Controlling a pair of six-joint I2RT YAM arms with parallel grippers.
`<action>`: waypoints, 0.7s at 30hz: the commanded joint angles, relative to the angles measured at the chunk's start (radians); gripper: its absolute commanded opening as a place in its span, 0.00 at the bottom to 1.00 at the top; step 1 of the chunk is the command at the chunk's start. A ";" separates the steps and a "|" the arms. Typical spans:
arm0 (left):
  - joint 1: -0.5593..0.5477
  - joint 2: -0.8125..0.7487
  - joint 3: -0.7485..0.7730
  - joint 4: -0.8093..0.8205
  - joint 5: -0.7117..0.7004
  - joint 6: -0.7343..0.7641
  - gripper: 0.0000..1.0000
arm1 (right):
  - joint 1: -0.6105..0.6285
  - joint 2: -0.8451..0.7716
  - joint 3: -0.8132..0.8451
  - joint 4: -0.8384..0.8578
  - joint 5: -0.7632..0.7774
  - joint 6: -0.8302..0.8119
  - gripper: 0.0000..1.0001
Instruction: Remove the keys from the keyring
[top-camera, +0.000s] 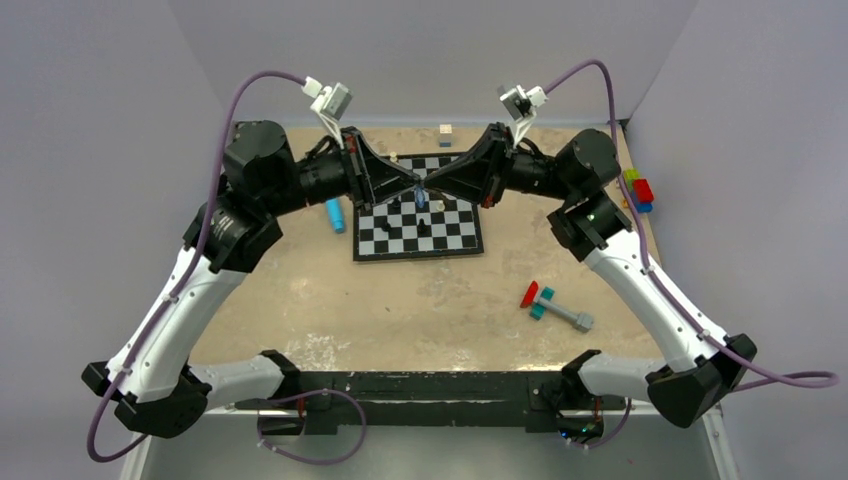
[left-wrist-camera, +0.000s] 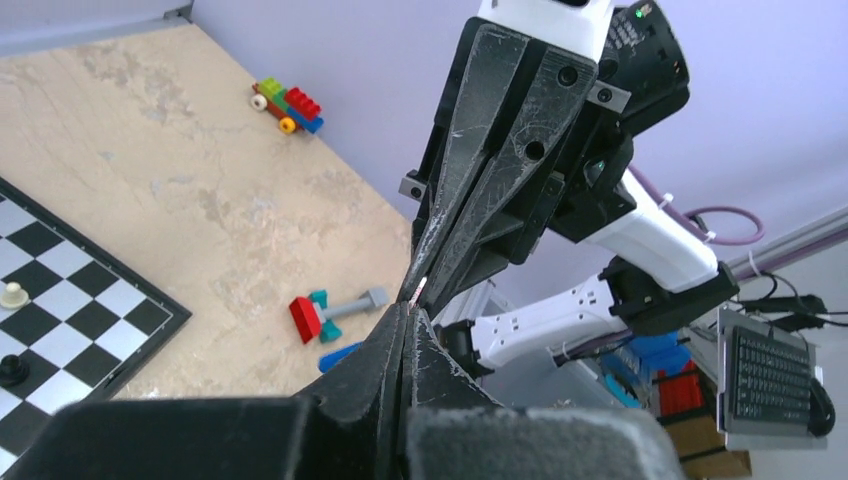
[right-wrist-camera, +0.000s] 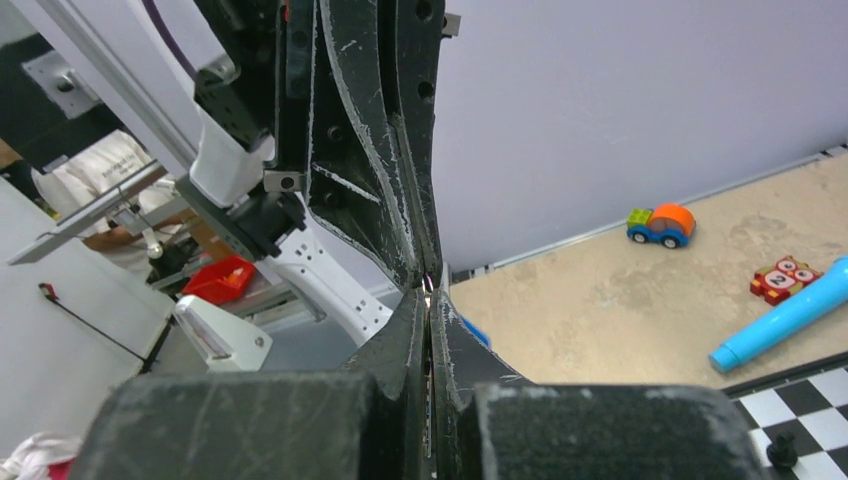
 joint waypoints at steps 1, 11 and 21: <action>-0.020 -0.020 -0.050 0.130 -0.130 -0.096 0.00 | 0.010 0.001 0.003 0.227 0.024 0.130 0.00; -0.078 -0.060 -0.101 0.166 -0.341 -0.137 0.00 | 0.011 0.054 -0.025 0.467 0.069 0.328 0.00; -0.119 -0.070 -0.097 0.165 -0.507 -0.152 0.00 | 0.010 0.144 -0.010 0.705 0.113 0.529 0.00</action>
